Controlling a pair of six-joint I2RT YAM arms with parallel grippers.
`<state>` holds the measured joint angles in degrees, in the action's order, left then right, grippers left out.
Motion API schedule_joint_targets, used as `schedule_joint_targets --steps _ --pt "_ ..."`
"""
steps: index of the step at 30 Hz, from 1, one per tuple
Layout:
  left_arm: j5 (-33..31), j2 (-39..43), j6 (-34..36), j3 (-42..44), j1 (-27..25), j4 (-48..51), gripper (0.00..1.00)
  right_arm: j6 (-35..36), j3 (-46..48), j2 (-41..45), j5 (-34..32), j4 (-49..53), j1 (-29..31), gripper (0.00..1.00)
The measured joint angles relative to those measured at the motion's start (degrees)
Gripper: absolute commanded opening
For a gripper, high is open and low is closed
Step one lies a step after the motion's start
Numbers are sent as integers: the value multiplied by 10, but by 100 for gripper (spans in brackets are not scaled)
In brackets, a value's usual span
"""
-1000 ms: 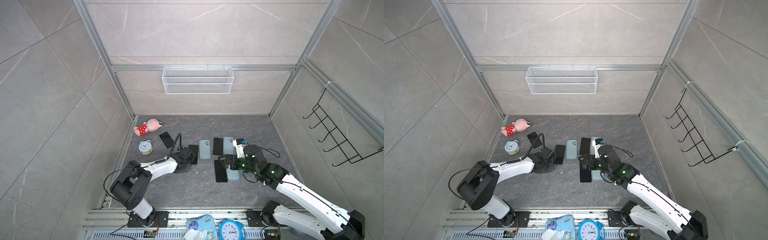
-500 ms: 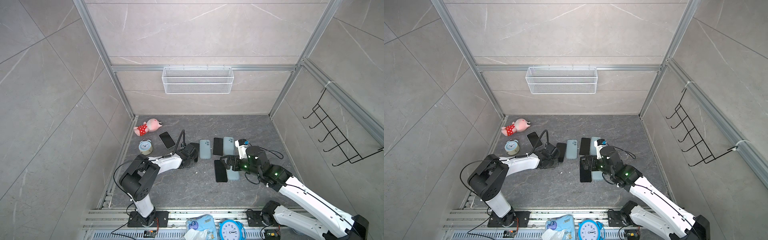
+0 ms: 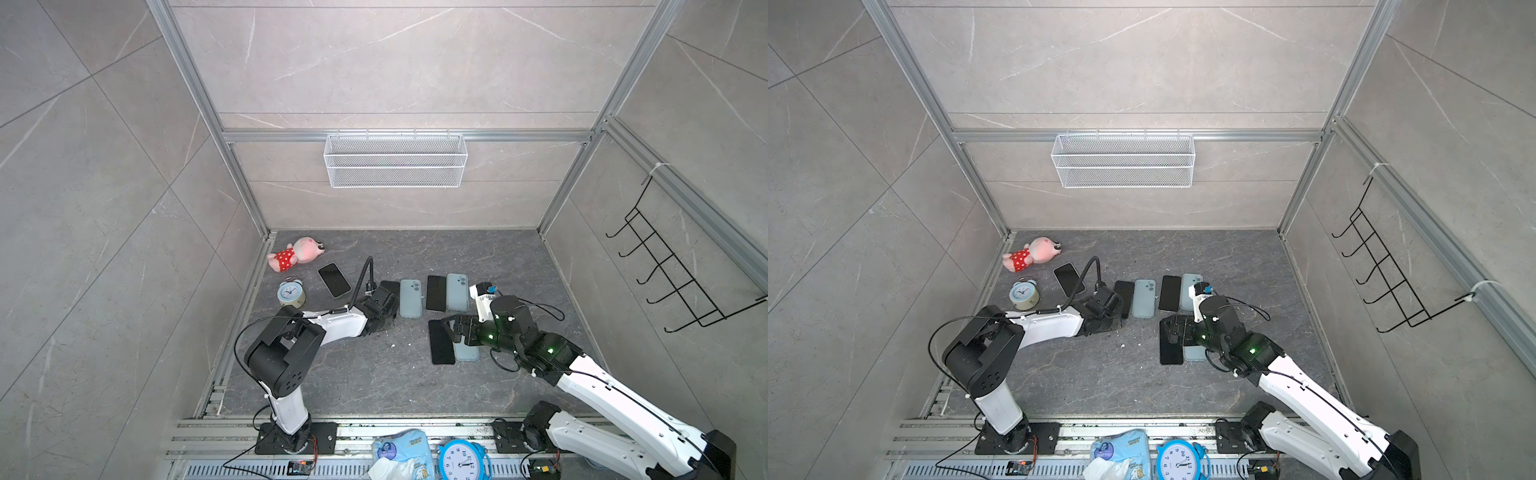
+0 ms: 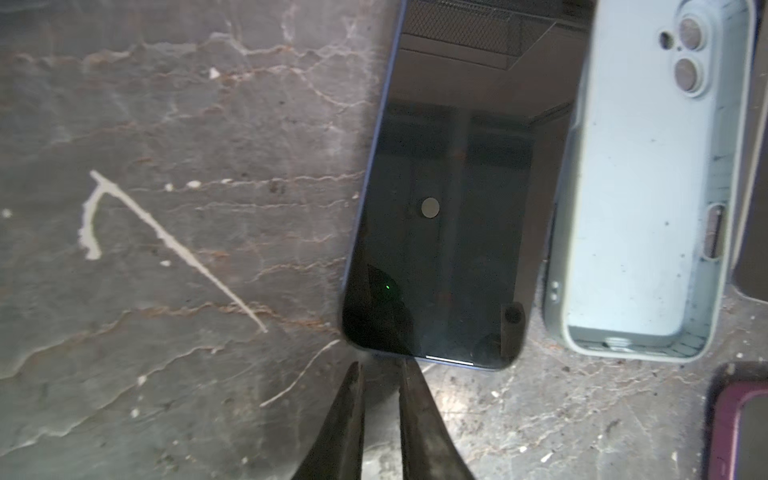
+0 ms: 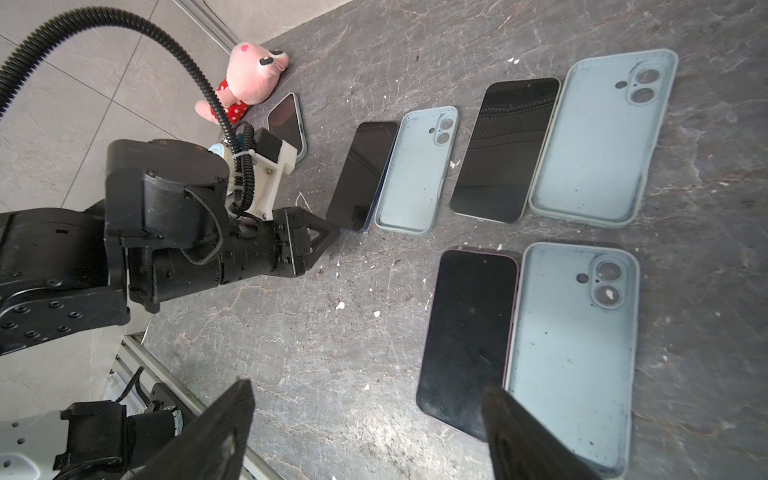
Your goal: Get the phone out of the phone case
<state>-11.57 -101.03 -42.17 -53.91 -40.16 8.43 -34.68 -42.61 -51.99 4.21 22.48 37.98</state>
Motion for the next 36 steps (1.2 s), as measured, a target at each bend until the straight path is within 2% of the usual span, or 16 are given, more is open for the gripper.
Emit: schedule_joint_targets --steps 6,9,10,12,15,16,18,23,26,36 --pt "5 9 7 19 -5 -28 19 0 4 5 -2 0 0 87" --pt "2 45 9 56 -5 -27 25 0 5 8 -2 0 0 87" --pt "-3 65 10 70 -5 -22 29 0 5 8 -2 0 0 87" --pt "-19 112 16 89 -5 1 44 0 6 9 0 0 0 88" --pt "-49 190 30 87 2 54 77 3 11 18 10 0 0 89" --pt "-53 212 37 78 12 76 85 5 11 22 15 0 1 89" --pt "-56 232 50 52 48 111 92 10 11 30 22 0 4 89" --pt "-43 204 92 -22 173 173 97 20 17 57 31 0 27 93" --pt "-21 156 110 -58 224 193 99 37 17 58 31 -1 36 98" --pt "42 -45 137 -229 293 233 100 139 -22 -66 28 -28 37 100"
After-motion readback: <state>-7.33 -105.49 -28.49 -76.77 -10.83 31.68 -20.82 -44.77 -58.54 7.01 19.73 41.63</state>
